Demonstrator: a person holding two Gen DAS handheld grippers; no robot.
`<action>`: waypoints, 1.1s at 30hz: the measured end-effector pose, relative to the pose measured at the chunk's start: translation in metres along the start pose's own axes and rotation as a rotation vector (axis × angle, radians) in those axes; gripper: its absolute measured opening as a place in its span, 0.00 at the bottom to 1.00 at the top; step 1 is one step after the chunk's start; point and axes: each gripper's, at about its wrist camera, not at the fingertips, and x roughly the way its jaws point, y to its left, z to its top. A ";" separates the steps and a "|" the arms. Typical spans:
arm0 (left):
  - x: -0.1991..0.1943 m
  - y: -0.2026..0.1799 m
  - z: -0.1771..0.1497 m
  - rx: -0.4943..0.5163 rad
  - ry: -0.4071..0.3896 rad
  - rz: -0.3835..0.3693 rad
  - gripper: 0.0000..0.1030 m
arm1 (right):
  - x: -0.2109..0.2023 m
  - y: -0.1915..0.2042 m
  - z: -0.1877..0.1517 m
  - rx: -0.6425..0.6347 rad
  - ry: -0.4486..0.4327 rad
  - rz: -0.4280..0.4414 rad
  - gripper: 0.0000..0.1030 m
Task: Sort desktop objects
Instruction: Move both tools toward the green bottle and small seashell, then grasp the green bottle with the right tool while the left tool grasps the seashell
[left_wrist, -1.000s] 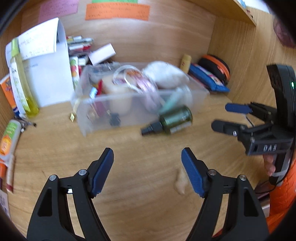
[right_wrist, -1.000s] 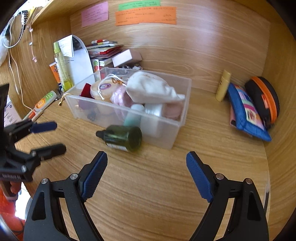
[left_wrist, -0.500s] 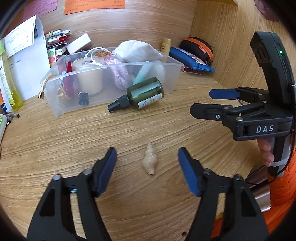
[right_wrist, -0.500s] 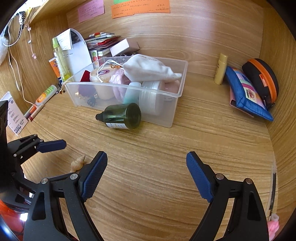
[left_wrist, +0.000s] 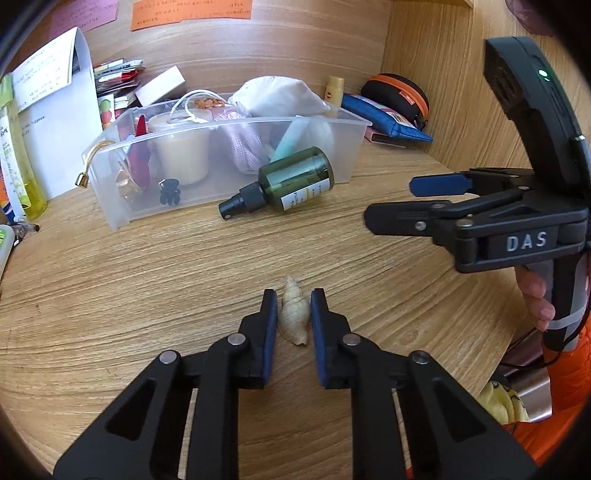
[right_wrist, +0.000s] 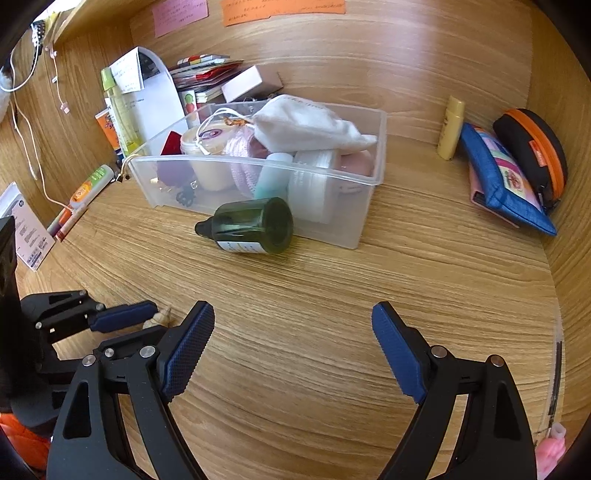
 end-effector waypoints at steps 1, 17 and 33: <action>-0.001 0.001 -0.001 0.001 -0.004 0.004 0.17 | 0.003 0.003 0.002 -0.004 0.004 0.003 0.83; -0.033 0.064 0.007 -0.153 -0.088 0.034 0.17 | 0.052 0.033 0.042 -0.031 0.018 -0.050 0.83; -0.041 0.085 0.022 -0.191 -0.130 0.058 0.17 | 0.048 0.030 0.045 0.006 -0.012 0.046 0.58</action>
